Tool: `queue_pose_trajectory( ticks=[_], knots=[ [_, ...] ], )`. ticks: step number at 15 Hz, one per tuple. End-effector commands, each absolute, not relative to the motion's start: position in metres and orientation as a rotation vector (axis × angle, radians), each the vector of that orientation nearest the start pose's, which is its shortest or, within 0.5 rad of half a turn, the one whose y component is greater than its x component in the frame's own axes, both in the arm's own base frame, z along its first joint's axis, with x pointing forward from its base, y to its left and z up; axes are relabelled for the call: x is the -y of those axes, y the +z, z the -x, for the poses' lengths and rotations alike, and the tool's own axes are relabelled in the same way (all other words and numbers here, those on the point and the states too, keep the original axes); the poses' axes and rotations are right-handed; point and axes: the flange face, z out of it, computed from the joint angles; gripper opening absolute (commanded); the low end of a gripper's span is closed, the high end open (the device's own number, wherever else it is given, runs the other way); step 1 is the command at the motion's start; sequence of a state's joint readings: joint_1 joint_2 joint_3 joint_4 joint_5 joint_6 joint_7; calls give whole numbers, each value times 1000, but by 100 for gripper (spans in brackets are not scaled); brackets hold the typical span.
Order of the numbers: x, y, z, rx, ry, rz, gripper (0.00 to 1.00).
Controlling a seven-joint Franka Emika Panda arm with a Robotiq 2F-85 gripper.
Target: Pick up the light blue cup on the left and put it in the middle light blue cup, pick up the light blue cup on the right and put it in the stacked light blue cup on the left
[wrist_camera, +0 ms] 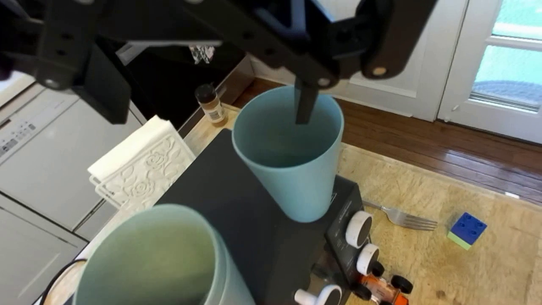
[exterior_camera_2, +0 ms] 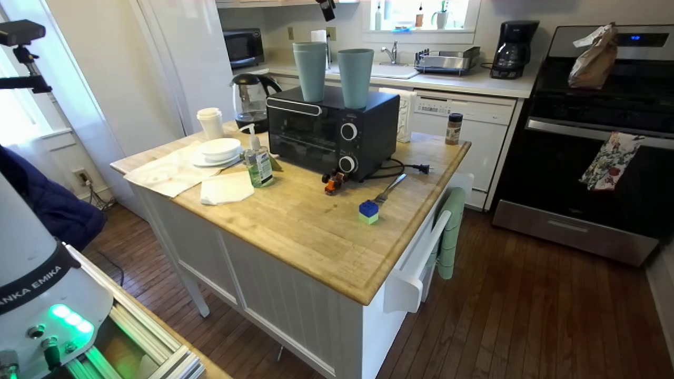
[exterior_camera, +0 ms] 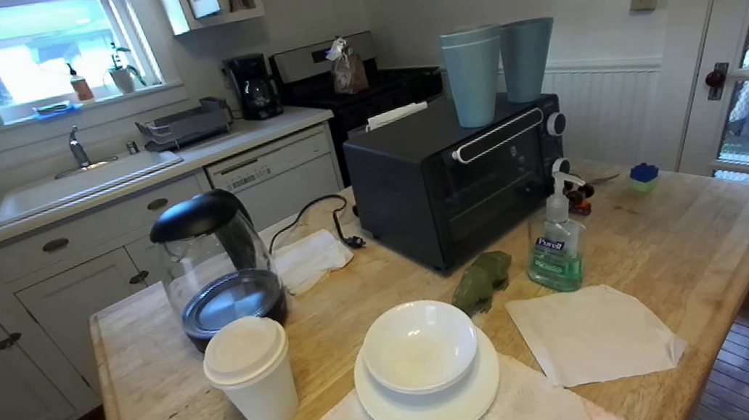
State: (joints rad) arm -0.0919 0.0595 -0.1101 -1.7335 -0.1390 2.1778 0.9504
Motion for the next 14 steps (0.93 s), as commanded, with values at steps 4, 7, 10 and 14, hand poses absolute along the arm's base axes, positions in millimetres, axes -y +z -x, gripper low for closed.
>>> queue_pose_trajectory(
  ticks=[4, 7, 10, 14],
  knots=[
    [158, 581, -594, -1658, -656, 2574, 100],
    [152, 579, -596, -1643, -650, 2584, 100],
    [181, 566, -604, -1796, -613, 2549, 100],
    [209, 542, -605, -1879, -455, 2561, 100]
  ],
)
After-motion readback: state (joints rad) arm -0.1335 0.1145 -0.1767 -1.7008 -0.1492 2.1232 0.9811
